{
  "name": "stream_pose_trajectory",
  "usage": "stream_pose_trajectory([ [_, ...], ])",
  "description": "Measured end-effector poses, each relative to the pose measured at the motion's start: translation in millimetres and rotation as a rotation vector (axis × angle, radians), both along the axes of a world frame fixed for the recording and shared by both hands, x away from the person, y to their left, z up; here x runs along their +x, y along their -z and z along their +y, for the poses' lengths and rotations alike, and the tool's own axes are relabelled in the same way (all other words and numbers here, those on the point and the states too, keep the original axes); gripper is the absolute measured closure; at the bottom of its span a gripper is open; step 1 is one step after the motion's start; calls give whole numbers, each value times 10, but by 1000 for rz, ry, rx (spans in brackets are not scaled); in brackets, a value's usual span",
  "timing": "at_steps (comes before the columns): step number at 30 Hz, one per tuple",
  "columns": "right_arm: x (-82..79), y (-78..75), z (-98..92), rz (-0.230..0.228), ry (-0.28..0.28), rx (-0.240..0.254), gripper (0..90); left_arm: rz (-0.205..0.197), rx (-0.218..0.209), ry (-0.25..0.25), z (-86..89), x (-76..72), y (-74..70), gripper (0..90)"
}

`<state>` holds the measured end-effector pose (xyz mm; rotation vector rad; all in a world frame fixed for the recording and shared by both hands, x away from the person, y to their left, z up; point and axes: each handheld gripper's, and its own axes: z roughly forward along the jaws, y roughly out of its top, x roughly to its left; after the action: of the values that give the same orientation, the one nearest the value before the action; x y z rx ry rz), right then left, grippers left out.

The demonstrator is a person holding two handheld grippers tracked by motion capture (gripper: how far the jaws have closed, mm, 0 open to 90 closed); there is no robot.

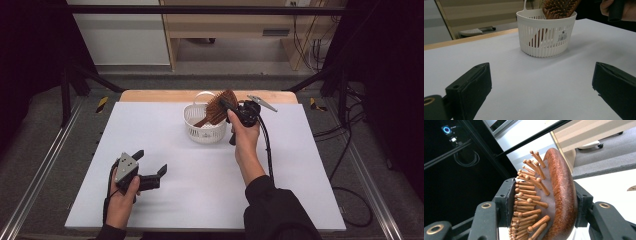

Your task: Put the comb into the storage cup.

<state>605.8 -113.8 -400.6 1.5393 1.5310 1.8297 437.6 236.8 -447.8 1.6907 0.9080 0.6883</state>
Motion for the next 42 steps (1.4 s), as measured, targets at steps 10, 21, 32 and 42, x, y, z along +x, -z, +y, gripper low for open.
stream_pose_trajectory([
  [10, 13, 20, -29, 8, 1, -2, 456, 0, -1, 2, 1, -1, -1, 26],
  [21, 31, 40, -54, 18, 6, -3, 449, 0, -2, 1, 2, -1, -1, 26],
  [32, 42, 58, -72, 24, 10, -7, 443, 0, -1, 2, 1, 0, 0, 25],
  [42, 46, 70, -84, 30, 13, -2, 439, 0, 0, 4, -4, 0, 1, 26],
])
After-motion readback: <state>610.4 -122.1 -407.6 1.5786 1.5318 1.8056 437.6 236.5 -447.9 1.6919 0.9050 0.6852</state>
